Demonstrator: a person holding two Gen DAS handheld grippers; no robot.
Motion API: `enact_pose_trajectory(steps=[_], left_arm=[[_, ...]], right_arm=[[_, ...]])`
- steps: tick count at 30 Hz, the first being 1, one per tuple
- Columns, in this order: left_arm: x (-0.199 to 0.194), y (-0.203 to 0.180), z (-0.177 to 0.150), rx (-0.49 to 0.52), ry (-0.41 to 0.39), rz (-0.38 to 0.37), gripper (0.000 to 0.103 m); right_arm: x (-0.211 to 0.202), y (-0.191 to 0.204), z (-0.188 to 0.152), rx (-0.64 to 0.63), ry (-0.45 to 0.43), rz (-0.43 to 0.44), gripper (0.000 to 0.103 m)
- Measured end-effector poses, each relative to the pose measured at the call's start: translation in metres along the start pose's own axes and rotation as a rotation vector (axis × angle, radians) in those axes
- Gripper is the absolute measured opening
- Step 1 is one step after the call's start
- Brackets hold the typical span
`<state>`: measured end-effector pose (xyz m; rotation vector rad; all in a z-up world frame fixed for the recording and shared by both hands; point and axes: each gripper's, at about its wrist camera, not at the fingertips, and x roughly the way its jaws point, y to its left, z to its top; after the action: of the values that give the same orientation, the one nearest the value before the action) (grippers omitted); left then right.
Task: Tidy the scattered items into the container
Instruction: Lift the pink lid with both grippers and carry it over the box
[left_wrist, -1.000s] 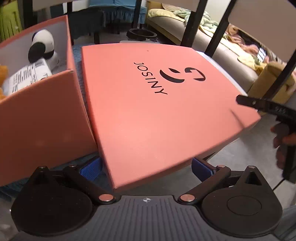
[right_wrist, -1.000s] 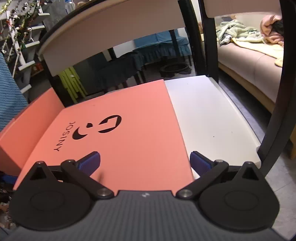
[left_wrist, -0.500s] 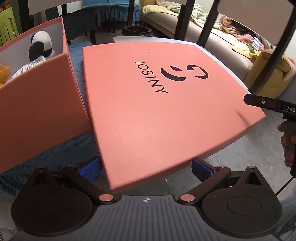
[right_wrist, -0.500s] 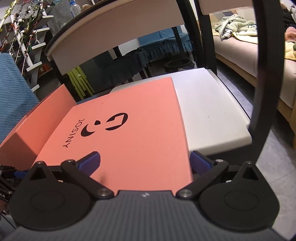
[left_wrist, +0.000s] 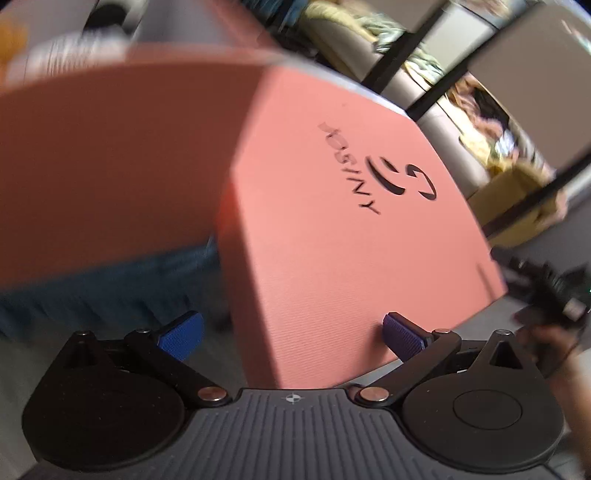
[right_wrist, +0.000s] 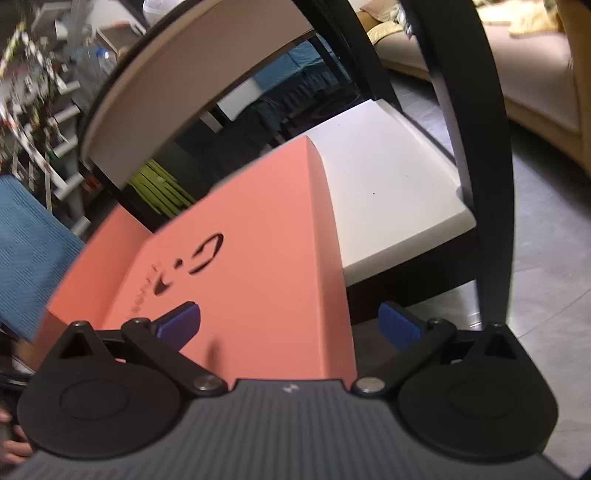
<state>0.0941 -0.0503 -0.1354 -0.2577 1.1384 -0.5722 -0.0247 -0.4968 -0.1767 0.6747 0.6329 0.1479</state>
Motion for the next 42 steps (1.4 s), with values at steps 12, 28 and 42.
enact_pose_trajectory(steps=[12,28,42], left_arm=[[0.016,0.007,0.003,-0.048,0.056,-0.144,0.101],[-0.044,-0.023,0.013,0.011,-0.202,-0.245,0.099],[-0.087,-0.043,0.016,0.081,-0.317,-0.281,0.098]], right_arm=[[0.023,-0.018,-0.011,0.173,0.073,0.135,0.085],[-0.028,0.037,0.023,0.007,-0.102,0.204,0.077],[-0.054,0.058,0.042,-0.015,-0.230,0.245,0.077]])
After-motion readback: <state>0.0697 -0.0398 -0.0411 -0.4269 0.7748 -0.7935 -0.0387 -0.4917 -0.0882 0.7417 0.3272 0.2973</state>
